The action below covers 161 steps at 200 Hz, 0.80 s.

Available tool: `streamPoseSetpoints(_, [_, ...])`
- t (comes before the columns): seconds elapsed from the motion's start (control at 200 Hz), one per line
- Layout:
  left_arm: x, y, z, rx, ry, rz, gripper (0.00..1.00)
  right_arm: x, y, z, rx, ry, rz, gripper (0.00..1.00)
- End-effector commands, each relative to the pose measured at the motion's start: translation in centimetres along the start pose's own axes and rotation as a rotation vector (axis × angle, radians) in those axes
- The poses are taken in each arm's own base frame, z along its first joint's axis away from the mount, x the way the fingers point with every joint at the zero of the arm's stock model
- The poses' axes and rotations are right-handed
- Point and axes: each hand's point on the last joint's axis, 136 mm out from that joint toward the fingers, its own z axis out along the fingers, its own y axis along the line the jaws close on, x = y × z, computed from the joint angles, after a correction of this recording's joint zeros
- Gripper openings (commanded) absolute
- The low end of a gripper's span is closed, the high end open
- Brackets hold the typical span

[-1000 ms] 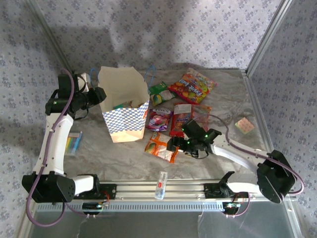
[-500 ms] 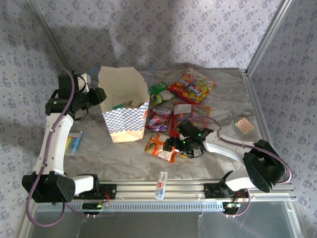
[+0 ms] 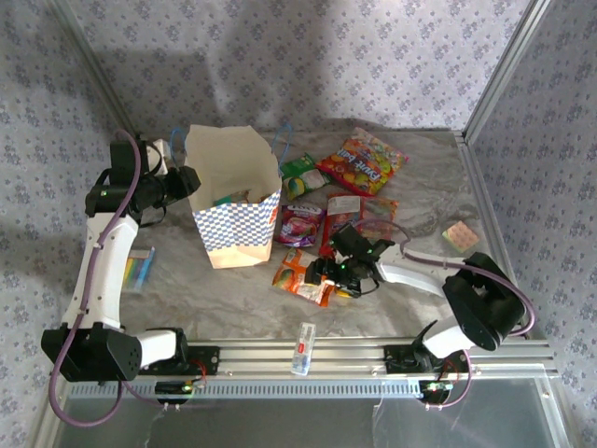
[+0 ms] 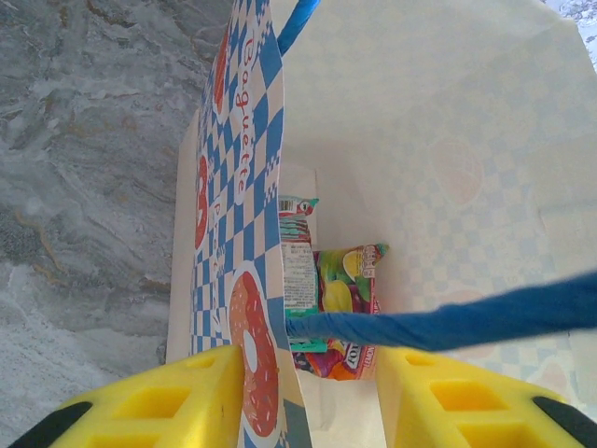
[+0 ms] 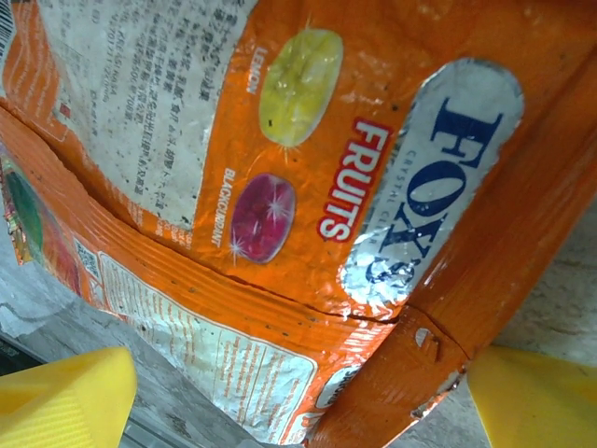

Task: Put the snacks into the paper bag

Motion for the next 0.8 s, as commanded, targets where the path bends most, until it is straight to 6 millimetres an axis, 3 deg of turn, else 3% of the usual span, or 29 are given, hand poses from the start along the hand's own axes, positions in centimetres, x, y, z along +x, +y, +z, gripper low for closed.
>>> streamPoseSetpoints(0.0, [-0.3,-0.5,-0.6,0.007,-0.016,0.020,0.42,-0.8,1.4,0.5,-0.043,-0.009,-0.014,0.92])
streamPoseSetpoints(0.375, [0.0,-0.4,-0.5,0.010,-0.012,0.014,0.42,-1.1,2.7,-0.2,-0.039,-0.026,-0.019,0.90])
streamPoseSetpoints(0.8, [0.1,-0.4,-0.6,0.013,-0.015,0.012,0.43,-1.2,1.2,1.0,0.020,-0.008,0.026,0.87])
